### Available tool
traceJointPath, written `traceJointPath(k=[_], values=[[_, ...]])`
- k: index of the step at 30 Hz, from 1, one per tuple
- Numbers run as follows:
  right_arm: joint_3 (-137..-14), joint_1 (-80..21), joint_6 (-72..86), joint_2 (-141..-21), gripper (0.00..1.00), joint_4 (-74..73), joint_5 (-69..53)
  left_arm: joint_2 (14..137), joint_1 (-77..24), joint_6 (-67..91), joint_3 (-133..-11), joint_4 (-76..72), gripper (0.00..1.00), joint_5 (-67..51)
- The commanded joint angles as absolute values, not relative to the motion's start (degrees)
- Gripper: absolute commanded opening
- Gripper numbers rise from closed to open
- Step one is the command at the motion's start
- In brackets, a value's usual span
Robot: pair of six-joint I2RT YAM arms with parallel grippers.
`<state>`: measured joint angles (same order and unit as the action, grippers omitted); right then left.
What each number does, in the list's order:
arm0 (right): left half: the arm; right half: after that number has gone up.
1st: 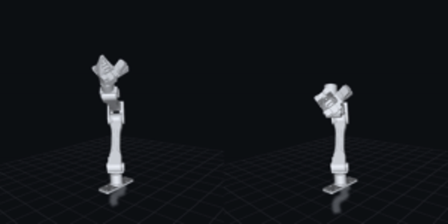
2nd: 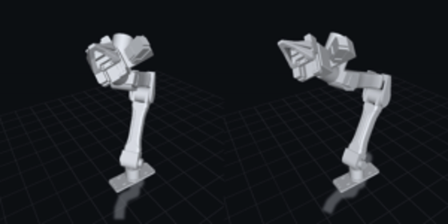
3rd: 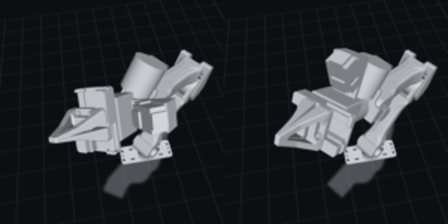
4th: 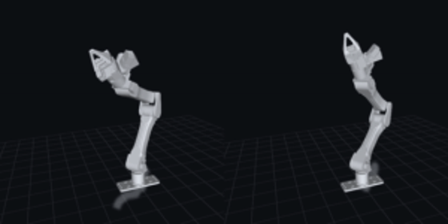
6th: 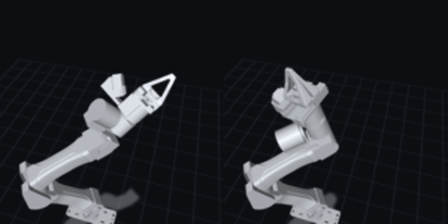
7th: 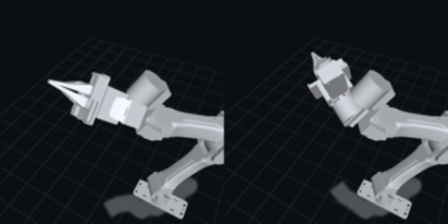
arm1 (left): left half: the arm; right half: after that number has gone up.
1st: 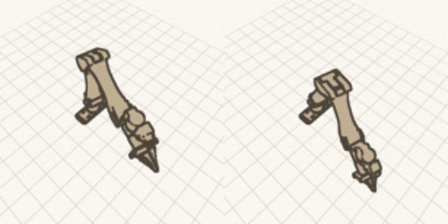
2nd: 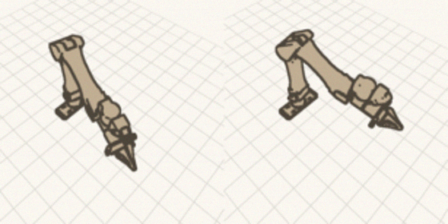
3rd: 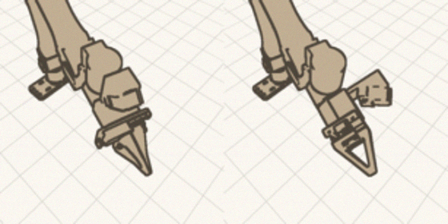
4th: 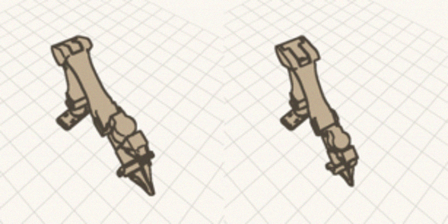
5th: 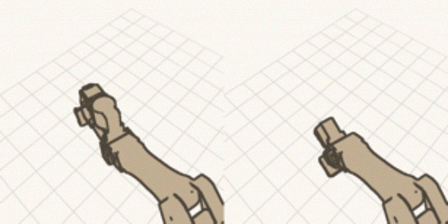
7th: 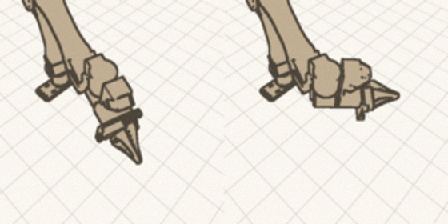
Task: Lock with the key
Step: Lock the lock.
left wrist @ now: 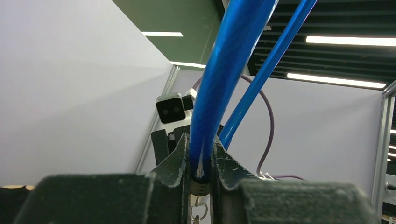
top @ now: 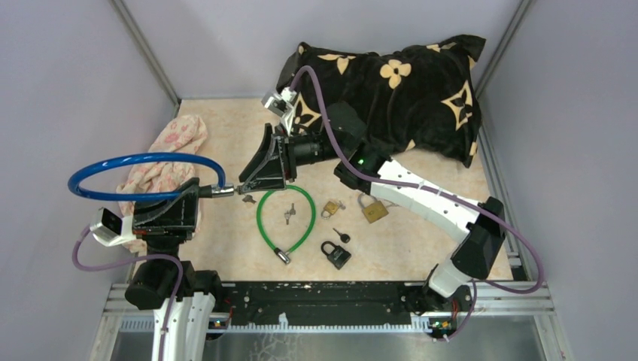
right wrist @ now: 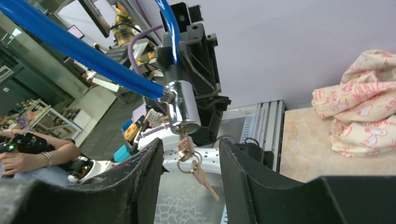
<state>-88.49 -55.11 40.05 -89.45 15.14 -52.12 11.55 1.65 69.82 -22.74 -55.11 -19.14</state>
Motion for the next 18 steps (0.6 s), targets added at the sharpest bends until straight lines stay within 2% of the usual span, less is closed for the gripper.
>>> traceJointPath(k=[1,4,7,14,17,18], values=[[-90.24,-55.79,38.78,-90.40,0.47,14.93,-52.36,10.82,1.67,70.31,-23.47,-57.45,0.00,-18.76],[-90.63,-56.19,38.30,-90.51,0.45,14.28,-52.59,10.92,1.67,70.31,-23.47,-57.50,0.00,-18.79],[-91.11,-56.76,37.74,-90.74,0.37,13.11,-52.81,10.96,1.67,70.29,-23.51,-57.48,0.00,-18.80],[-91.39,-57.06,37.63,-90.70,0.15,13.36,-53.45,10.99,1.66,70.18,-23.64,-57.48,0.00,-18.76],[-91.64,-57.36,37.55,-90.75,0.00,13.23,-53.57,11.08,1.59,69.84,-23.72,-57.07,0.00,-18.61],[-91.73,-57.49,37.41,-90.60,0.00,13.15,-53.42,11.07,1.58,69.86,-23.73,-56.53,0.00,-18.17]])
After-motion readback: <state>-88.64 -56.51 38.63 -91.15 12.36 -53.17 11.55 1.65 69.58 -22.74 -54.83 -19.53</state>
